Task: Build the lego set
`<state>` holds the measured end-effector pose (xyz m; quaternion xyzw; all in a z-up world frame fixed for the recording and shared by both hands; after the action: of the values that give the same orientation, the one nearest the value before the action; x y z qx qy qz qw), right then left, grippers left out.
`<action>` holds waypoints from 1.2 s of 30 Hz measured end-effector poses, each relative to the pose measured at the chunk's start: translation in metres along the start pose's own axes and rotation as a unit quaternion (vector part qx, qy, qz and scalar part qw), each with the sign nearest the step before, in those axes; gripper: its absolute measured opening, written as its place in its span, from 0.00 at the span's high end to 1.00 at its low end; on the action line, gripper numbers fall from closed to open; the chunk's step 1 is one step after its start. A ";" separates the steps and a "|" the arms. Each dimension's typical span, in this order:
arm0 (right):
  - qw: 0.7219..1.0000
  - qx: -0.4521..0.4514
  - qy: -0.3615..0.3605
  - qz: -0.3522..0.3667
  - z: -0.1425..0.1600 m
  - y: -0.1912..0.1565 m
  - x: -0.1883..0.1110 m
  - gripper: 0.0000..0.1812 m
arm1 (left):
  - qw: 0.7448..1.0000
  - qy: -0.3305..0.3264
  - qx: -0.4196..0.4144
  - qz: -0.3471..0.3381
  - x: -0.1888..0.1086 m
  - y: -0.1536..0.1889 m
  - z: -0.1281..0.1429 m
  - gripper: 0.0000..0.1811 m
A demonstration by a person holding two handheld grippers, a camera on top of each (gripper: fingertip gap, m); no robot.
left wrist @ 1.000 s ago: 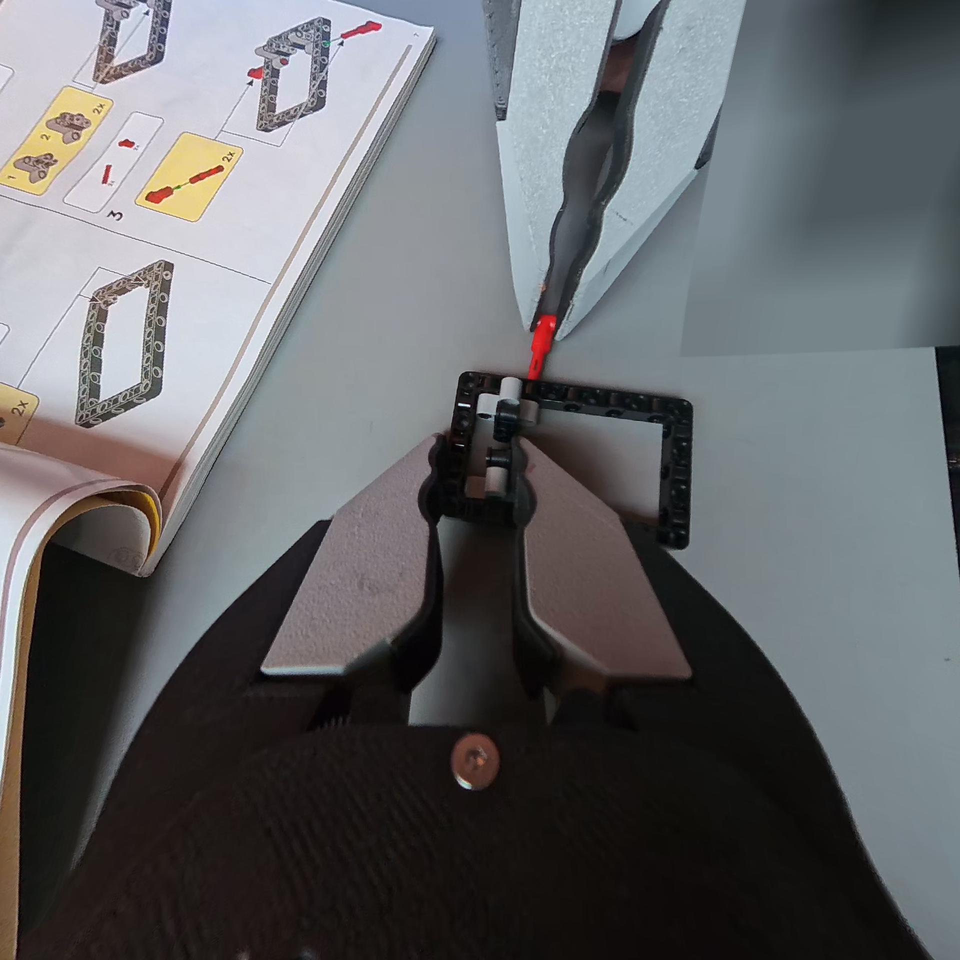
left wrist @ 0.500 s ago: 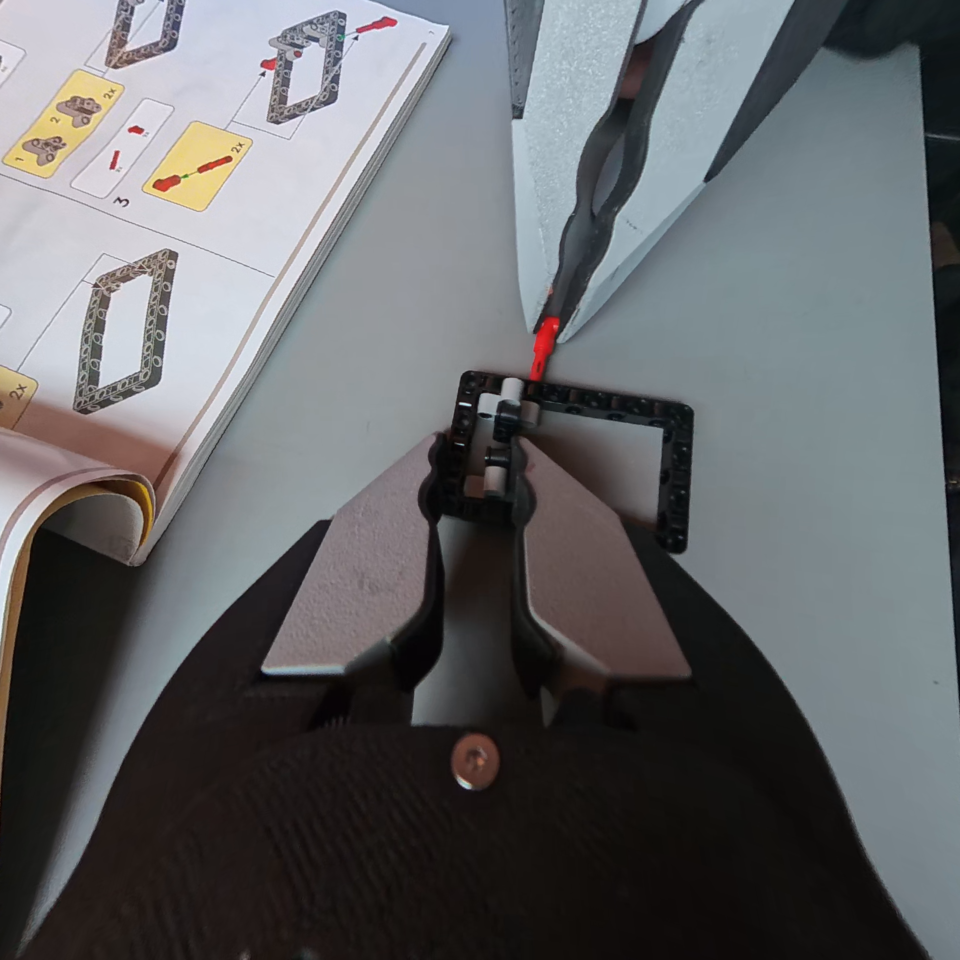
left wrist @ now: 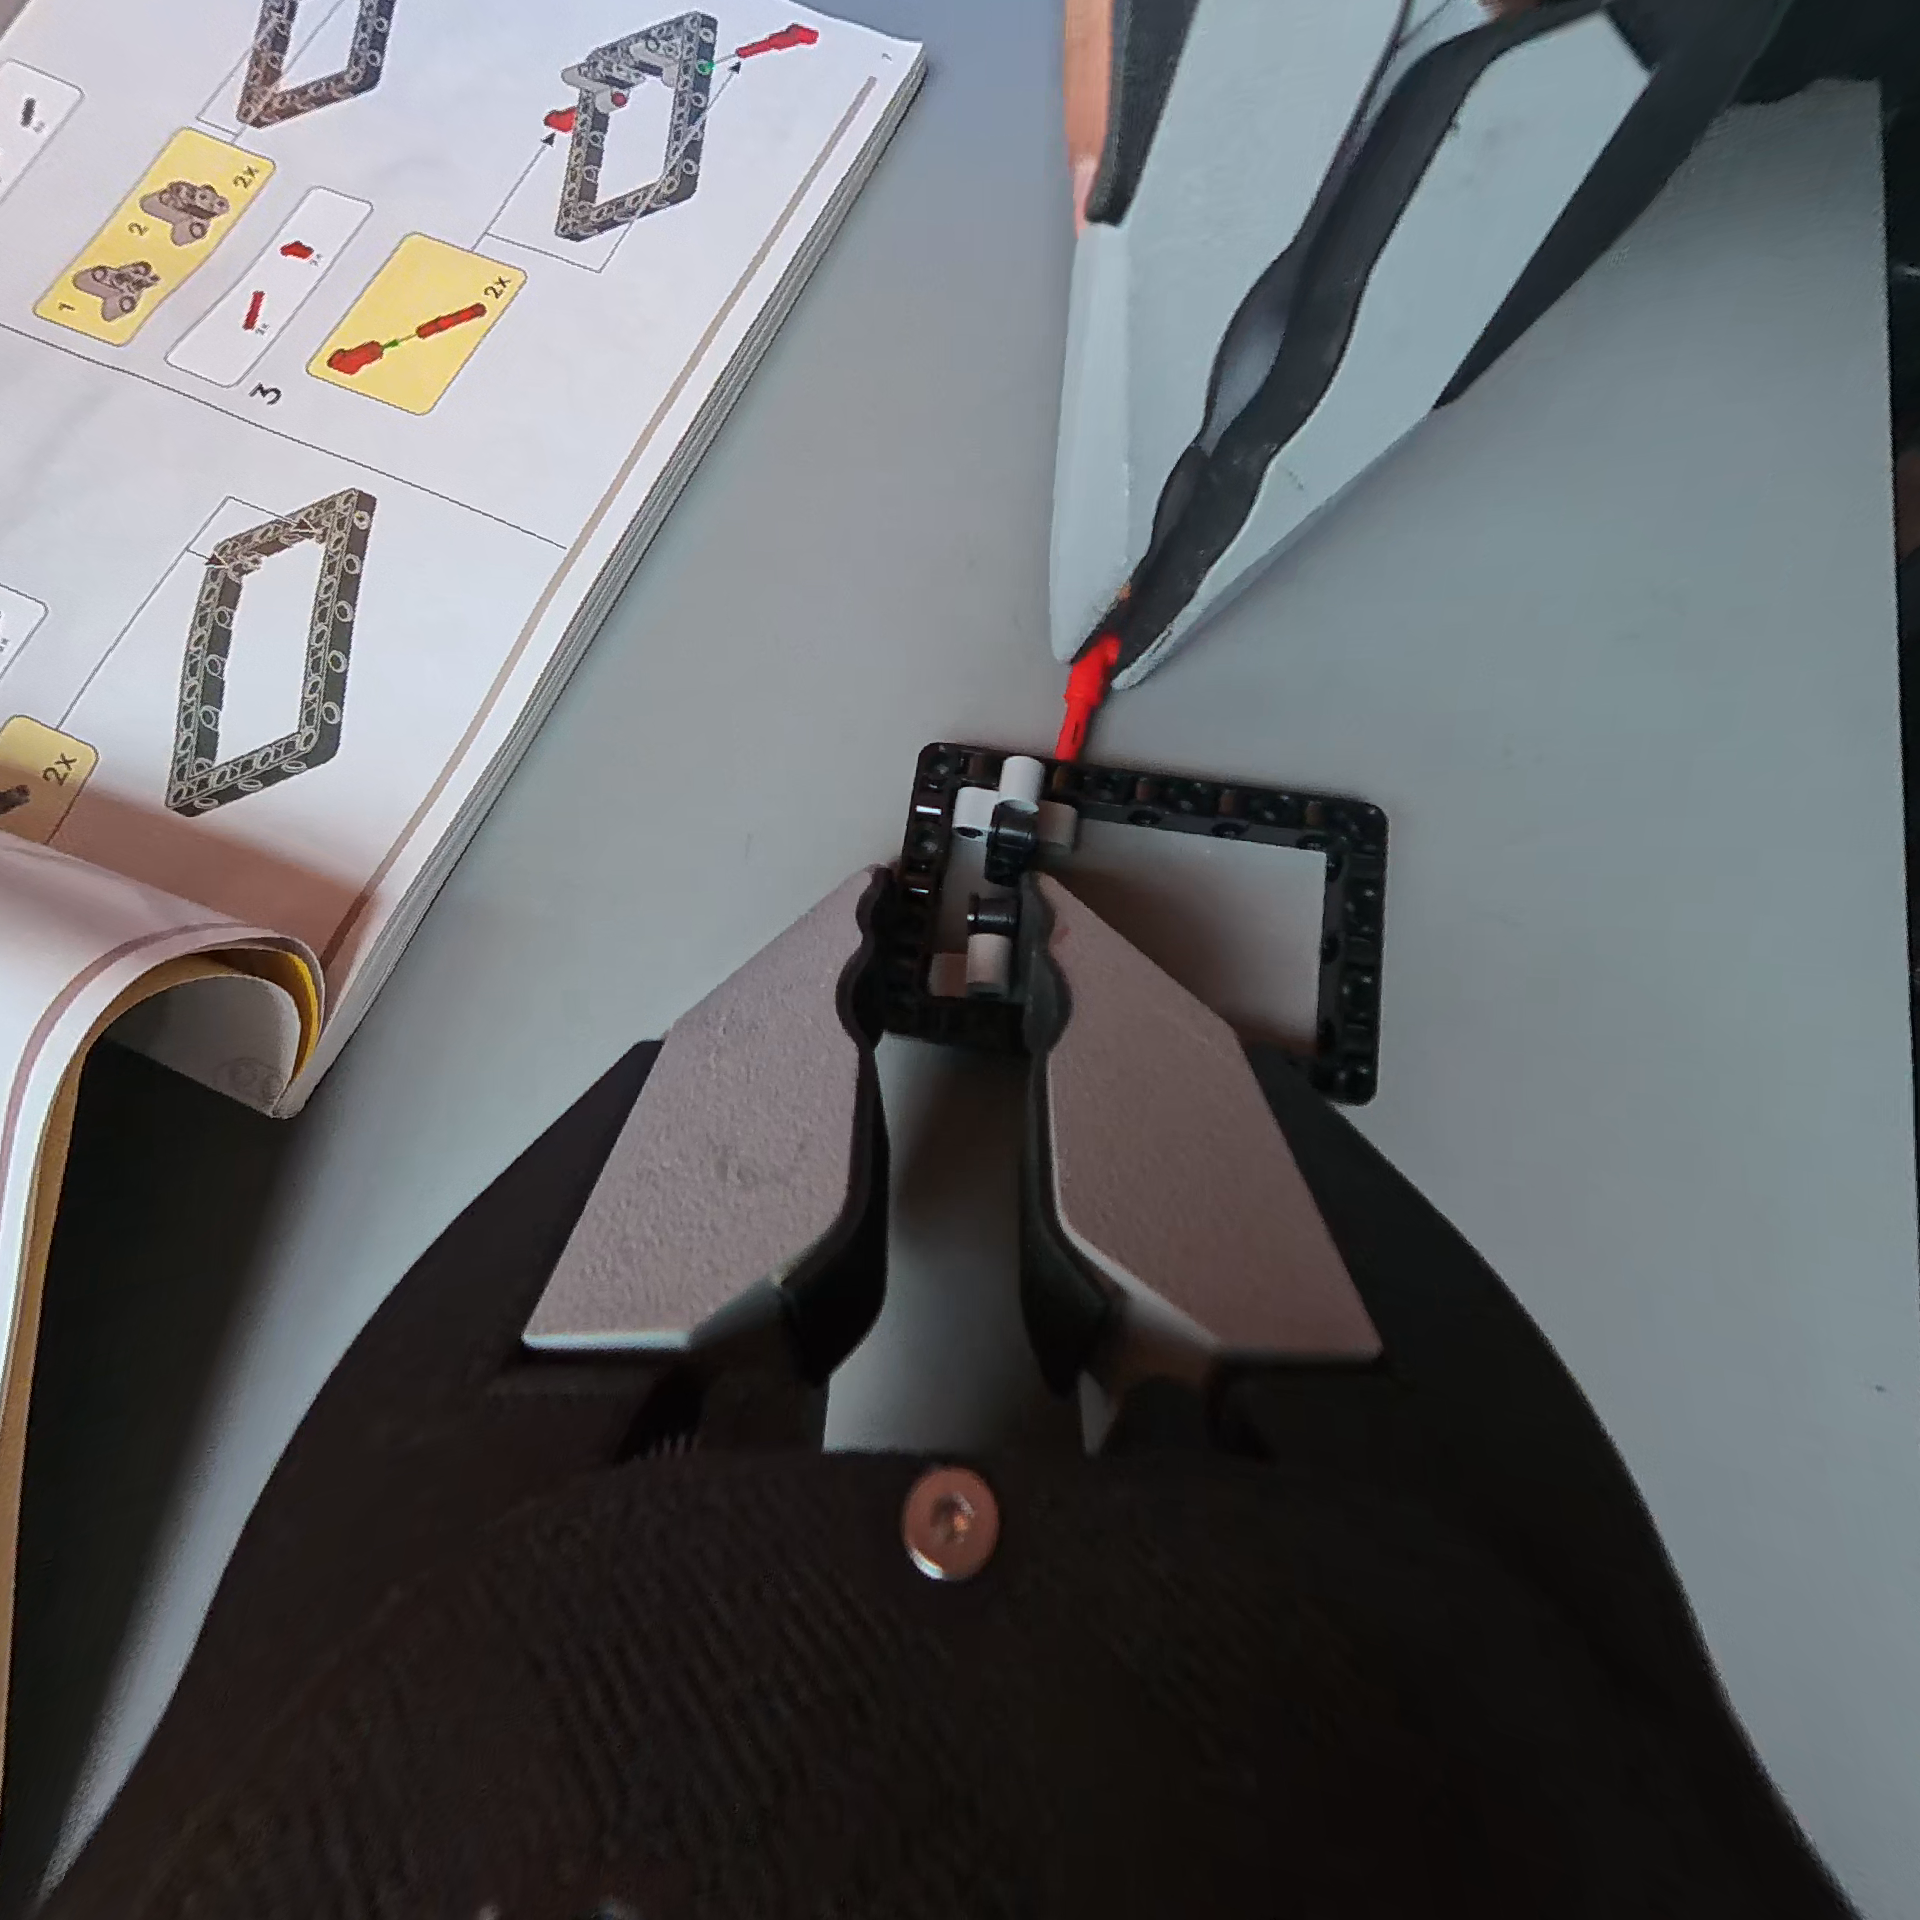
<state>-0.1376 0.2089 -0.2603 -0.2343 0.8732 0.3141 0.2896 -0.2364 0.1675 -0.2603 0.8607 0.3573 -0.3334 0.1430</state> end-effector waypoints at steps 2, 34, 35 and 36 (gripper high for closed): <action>1.000 0.020 0.012 -0.012 0.001 0.002 0.000 0.98 | 1.000 -0.001 0.001 -0.003 0.000 0.000 0.000 0.88; 0.991 0.068 0.055 -0.101 0.006 0.014 0.005 0.98 | 1.000 0.004 -0.005 -0.005 -0.001 -0.004 0.001 0.89; 0.993 0.051 0.055 -0.096 0.005 0.014 0.005 0.98 | 1.000 0.004 -0.004 -0.005 -0.001 -0.004 0.001 0.88; 0.994 0.034 0.051 -0.088 0.005 0.013 0.005 0.98 | 1.000 0.004 -0.004 -0.006 -0.001 -0.004 0.001 0.88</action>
<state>-0.1470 0.2201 -0.2609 -0.3162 0.8731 0.2450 0.2788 -0.2403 0.1690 -0.2601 0.8595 0.3643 -0.3291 0.1425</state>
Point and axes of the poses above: each gripper's, where its closed fingertips meet, x out along the fingers, z out of its underside, y = z × x across the jaws, the point moved 5 cm from there along -x, back along the fingers, and after that the axes turned 3 degrees about y, right-handed, at the moved point
